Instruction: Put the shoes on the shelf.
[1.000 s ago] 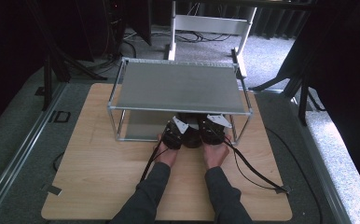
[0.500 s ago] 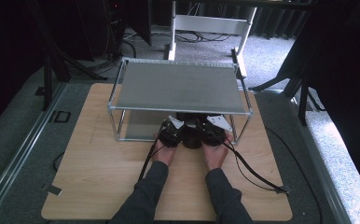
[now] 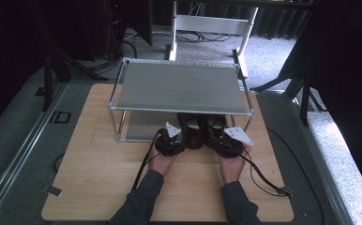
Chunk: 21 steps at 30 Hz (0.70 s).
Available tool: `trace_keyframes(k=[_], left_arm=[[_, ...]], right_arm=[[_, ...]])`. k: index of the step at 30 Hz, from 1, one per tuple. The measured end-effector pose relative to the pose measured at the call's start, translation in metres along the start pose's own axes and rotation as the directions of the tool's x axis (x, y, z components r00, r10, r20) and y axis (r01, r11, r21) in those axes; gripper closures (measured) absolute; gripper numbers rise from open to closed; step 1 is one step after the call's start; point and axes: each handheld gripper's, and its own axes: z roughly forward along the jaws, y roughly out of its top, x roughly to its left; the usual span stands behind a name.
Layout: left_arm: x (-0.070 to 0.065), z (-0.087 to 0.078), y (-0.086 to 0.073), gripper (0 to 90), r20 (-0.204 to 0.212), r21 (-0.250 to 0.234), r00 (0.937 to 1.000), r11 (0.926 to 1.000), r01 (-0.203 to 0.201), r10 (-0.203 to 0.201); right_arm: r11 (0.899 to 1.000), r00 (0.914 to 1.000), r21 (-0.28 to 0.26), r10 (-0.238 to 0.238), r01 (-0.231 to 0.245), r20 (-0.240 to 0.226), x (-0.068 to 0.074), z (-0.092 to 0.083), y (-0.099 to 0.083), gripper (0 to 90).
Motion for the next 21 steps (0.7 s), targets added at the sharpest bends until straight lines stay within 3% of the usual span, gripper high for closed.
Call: trace_keyframes(k=[5, 9, 13, 17, 21], left_arm=[[-0.009, -0.007, -0.002, 47.4, 0.01, -0.003, 0.9993, 0.9994, -0.036, 0.036], [-0.015, -0.002, -0.002, 48.1, 0.0, 0.022, 0.9977, 0.9974, -0.068, 0.068], [-0.015, 0.004, -0.002, 50.5, 0.005, 0.025, 0.9987, 0.9984, -0.051, 0.051], [-0.015, 0.004, -0.001, 50.2, 0.003, 0.028, 0.9977, 0.9973, -0.068, 0.068], [-0.014, 0.005, -0.001, 49.1, 0.003, 0.029, 0.9983, 0.9979, -0.058, 0.058]], right_arm=[[0.998, 0.9998, 0.057, 0.017, -0.018, 0.013, -0.014, -0.004, -0.014, 33.6], [0.995, 0.9998, 0.095, 0.011, -0.012, 0.016, -0.021, -0.009, -0.022, 33.5], [0.993, 0.9997, 0.121, 0.003, -0.005, 0.023, -0.026, -0.012, -0.027, 33.1], [0.99, 0.9996, 0.141, 0.006, -0.01, 0.027, -0.031, -0.014, -0.032, 32.8], [0.986, 0.9997, 0.164, 0.007, -0.01, 0.022, -0.032, -0.015, -0.036, 32.5]])
